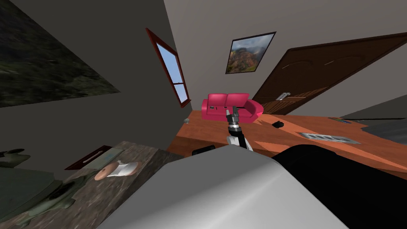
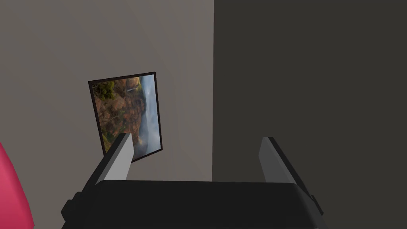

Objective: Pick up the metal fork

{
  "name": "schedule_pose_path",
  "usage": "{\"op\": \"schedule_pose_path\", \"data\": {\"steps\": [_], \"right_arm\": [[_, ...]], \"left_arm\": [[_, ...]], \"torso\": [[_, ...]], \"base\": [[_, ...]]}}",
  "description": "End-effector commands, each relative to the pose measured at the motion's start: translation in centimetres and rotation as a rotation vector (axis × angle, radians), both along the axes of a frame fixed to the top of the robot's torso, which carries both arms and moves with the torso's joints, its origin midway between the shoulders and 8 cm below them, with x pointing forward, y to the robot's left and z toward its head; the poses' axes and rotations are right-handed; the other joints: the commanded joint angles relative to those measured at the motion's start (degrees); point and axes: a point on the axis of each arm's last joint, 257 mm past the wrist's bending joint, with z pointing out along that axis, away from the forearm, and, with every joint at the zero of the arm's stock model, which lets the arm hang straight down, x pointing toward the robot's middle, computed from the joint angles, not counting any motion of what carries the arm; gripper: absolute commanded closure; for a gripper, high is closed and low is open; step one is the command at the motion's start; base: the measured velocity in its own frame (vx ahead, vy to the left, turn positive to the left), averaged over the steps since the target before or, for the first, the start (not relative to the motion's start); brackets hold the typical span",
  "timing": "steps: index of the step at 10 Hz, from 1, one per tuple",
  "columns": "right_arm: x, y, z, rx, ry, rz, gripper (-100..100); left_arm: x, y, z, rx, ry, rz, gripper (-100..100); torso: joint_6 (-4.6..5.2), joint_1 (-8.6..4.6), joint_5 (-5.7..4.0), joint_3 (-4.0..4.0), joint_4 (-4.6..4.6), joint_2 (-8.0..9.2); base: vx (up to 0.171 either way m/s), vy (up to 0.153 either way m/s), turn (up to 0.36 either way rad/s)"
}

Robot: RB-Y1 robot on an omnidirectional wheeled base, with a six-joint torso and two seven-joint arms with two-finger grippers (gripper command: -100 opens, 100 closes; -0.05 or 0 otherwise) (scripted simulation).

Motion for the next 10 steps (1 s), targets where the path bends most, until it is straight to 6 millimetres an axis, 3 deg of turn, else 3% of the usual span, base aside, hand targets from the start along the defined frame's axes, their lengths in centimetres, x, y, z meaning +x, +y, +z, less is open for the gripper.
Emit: {"op": "schedule_pose_path", "data": {"steps": [1,2,3,4,5,6,8,9,10], "right_arm": [[0.0,0.0,0.0,0.0,0.0,0.0,0],[0.0,0.0,0.0,0.0,0.0,0.0,0],[0.0,0.0,0.0,0.0,0.0,0.0,0],[0.0,0.0,0.0,0.0,0.0,0.0,0],[0.0,0.0,0.0,0.0,0.0,0.0,0],[0.0,0.0,0.0,0.0,0.0,0.0,0],[0.0,0.0,0.0,0.0,0.0,0.0,0],[0.0,0.0,0.0,0.0,0.0,0.0,0],[0.0,0.0,0.0,0.0,0.0,0.0,0]], "left_arm": [[-4.0,2.3,0.1,0.013,0.095,0.032,-100],[-4.0,2.5,0.3,0.017,0.104,0.019,-100],[-7.0,4.3,0.6,0.028,0.175,0.041,-100],[-7.1,4.4,0.7,0.03,0.183,0.034,-100],[-10.1,6.0,1.4,0.042,0.254,0.055,-100],[-9.9,6.2,1.4,0.044,0.257,0.046,-100],[-14.8,9.1,3.1,0.066,0.379,0.081,-100],[-14.3,9.4,3.2,0.071,0.387,0.058,-100],[-16.2,10.7,4.1,0.081,0.437,0.072,-100]], "torso": [[0.0,0.0,0.0,0.0,0.0,0.0],[0.04,-0.01,-0.01,0.0,-0.01,0.0],[0.01,0.02,0.0,-0.01,0.0,-0.01],[0.05,0.01,0.0,-0.03,-0.01,-0.05],[-0.01,0.02,0.0,-0.03,-0.01,-0.05],[0.03,0.02,-0.01,-0.05,-0.02,-0.09],[0.04,0.08,0.01,-0.06,-0.03,-0.11],[0.04,0.1,0.02,-0.11,-0.04,-0.19],[0.0,0.13,0.03,-0.1,-0.04,-0.17]], "base": [[0.028,-0.042,-0.232],[0.026,-0.03,-0.124],[0.039,-0.037,-0.227],[0.037,-0.023,-0.106],[0.051,-0.028,-0.186],[0.041,-0.012,-0.114],[0.066,-0.012,-0.24],[0.062,0.006,-0.09],[0.063,0.014,-0.143]]}}
